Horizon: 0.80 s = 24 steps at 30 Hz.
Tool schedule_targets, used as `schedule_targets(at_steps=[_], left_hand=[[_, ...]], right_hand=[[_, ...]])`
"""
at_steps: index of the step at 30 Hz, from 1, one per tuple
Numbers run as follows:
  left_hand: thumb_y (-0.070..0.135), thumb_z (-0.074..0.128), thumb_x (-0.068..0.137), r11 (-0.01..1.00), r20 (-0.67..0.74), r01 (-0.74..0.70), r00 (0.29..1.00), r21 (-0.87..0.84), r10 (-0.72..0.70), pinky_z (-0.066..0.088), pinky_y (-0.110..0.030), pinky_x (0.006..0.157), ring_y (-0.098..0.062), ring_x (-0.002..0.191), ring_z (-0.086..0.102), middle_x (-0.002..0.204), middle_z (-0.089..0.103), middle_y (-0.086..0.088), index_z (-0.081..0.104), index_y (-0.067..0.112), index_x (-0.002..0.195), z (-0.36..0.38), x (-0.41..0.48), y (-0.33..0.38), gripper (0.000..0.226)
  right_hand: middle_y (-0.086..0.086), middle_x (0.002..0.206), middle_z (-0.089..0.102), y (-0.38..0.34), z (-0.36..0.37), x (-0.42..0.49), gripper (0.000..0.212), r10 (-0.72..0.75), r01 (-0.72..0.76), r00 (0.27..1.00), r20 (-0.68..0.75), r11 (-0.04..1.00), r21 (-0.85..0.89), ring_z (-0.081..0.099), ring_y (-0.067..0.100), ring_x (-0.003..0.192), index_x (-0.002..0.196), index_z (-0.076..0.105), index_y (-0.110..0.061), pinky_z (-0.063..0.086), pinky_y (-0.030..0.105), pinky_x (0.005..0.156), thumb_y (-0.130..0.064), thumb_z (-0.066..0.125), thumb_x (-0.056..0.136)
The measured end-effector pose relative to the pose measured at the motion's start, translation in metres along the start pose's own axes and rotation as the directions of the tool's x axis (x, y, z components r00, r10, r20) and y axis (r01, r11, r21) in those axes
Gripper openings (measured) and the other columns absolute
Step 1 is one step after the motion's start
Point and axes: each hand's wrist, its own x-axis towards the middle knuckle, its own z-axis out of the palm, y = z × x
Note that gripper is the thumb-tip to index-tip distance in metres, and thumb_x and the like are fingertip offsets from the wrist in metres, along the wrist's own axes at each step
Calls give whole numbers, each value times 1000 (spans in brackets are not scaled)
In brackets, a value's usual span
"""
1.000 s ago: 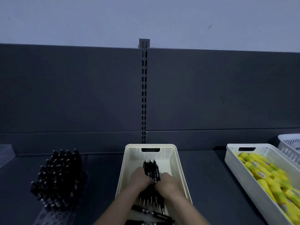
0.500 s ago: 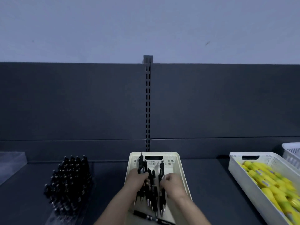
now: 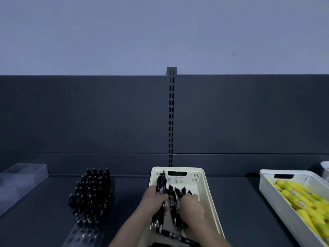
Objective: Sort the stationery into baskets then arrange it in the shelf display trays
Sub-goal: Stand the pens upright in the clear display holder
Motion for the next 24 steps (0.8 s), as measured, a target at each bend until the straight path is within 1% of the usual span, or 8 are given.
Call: schedule_targets(at_steps=[2, 7, 10, 11, 13, 16, 20, 24], left_hand=[[-10, 46, 83, 1000, 1, -1, 1000, 7, 1, 39, -24, 45, -19, 42, 43, 40, 42, 0, 40, 10, 67, 1, -1, 0, 26], [-12, 45, 83, 1000, -1, 3, 1000, -22, -3, 37, -20, 40, -17, 41, 40, 53, 45, -8, 42, 9, 67, 5, -2, 1, 26], [-11, 46, 84, 999, 10, 9, 1000, -31, -8, 36, -21, 41, -18, 41, 41, 54, 46, -11, 44, 7, 66, 6, -2, 2, 25], [-11, 48, 84, 999, 19, 10, 1000, -35, -9, 36, -22, 42, -18, 42, 41, 53, 47, -10, 45, 6, 66, 6, -1, 2, 25], [-12, 51, 83, 999, 47, 1, 999, -43, 1, 35, -20, 43, -17, 40, 41, 47, 46, -7, 47, 5, 65, 6, -1, 4, 25], [-5, 55, 86, 995, 116, -29, 992, -97, 40, 35, -21, 43, -14, 42, 43, 50, 47, -4, 48, 6, 69, 10, -10, 10, 22], [9, 51, 94, 979, 166, -58, 982, -195, 92, 37, -22, 40, -16, 42, 43, 59, 47, -6, 43, 7, 78, 14, -37, 17, 17], [16, 52, 94, 984, 89, -126, 986, -128, 138, 30, -22, 41, -13, 40, 36, 58, 44, -2, 42, 12, 77, 8, -69, 17, 20]], right_hand=[[15, 130, 50, 2, 0, 6, 37, 31, -32, 999, 34, 999, 41, 54, 26, 117, 127, 47, -1, 46, 31, 94, -7, 36, 92], [10, 113, 63, 8, -9, 5, 22, 21, -43, 991, 130, 985, 170, 60, 25, 104, 103, 61, -4, 44, 27, 78, -16, 46, 92], [11, 91, 62, 13, -19, 1, 13, 47, -78, 994, 95, 930, 360, 55, 23, 79, 79, 56, -8, 44, 30, 67, -9, 48, 89], [11, 80, 59, 16, -24, 0, 16, 38, -74, 996, 85, 876, 477, 53, 23, 70, 73, 53, -9, 44, 32, 63, -5, 47, 88], [6, 58, 51, 22, -39, -8, 22, -23, -73, 993, 116, 651, 755, 47, 19, 50, 69, 49, -9, 40, 30, 50, 0, 47, 89], [2, 49, 45, 29, -67, -34, 9, -164, -129, 970, 182, 287, 949, 37, 11, 38, 87, 51, -4, 29, 20, 36, -5, 46, 95], [5, 51, 45, 36, -87, -66, 8, -258, -155, 949, 180, 114, 981, 33, 10, 35, 96, 50, -5, 23, 16, 34, -10, 45, 96], [8, 58, 56, 32, -89, -91, 12, -276, -127, 952, 131, 32, 991, 47, 14, 46, 89, 58, -2, 38, 21, 40, -7, 48, 93]])
